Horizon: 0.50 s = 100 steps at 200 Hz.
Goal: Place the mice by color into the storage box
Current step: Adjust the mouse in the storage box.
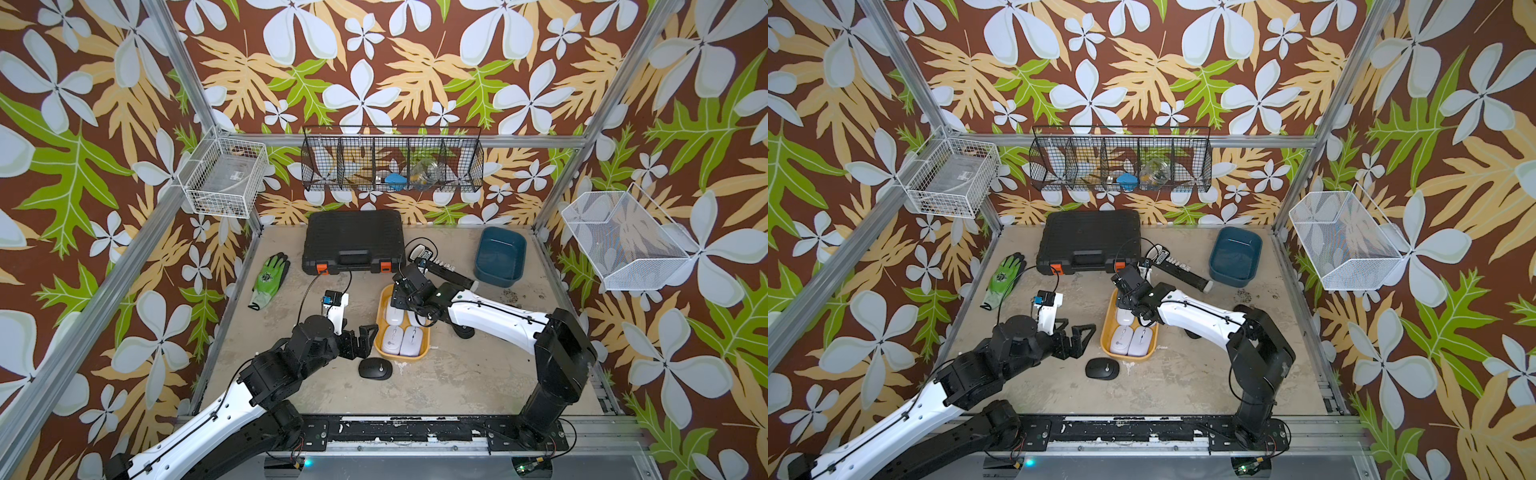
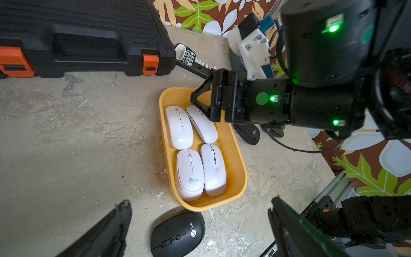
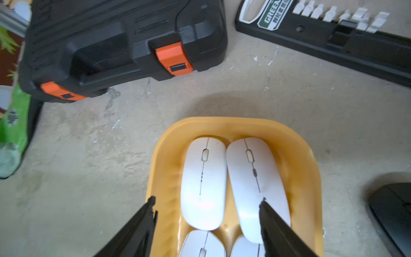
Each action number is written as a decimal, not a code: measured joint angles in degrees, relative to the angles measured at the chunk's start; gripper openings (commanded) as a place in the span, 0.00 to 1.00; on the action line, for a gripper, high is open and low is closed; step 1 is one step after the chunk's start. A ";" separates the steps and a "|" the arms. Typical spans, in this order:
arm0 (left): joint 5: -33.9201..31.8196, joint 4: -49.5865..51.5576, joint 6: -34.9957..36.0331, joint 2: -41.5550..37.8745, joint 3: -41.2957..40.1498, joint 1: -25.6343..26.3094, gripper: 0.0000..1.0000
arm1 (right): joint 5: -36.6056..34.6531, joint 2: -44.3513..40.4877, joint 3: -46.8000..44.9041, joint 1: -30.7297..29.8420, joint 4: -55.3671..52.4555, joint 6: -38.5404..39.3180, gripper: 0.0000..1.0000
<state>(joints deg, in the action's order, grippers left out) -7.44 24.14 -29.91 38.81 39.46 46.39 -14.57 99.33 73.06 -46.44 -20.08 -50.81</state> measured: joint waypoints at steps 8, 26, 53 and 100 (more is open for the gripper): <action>-0.02 -0.11 -0.02 0.00 -0.13 0.00 1.00 | 1.42 -0.37 -0.35 0.37 0.63 0.63 0.49; -0.02 -0.22 -0.07 -0.02 -0.39 0.00 1.00 | 4.31 0.04 -0.46 1.29 1.40 2.54 0.32; -0.02 -0.39 -0.22 -0.09 -0.61 0.00 1.00 | 8.50 2.64 -0.68 2.73 1.66 4.72 0.17; -0.37 -0.31 -0.31 -0.28 -1.01 0.00 1.00 | 13.05 7.65 -0.68 4.94 2.12 6.82 0.12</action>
<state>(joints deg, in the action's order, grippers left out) -7.81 23.83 -30.22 38.52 38.46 46.39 -1.52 106.98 72.38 -41.50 -17.96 -43.99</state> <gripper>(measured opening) 0.997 0.130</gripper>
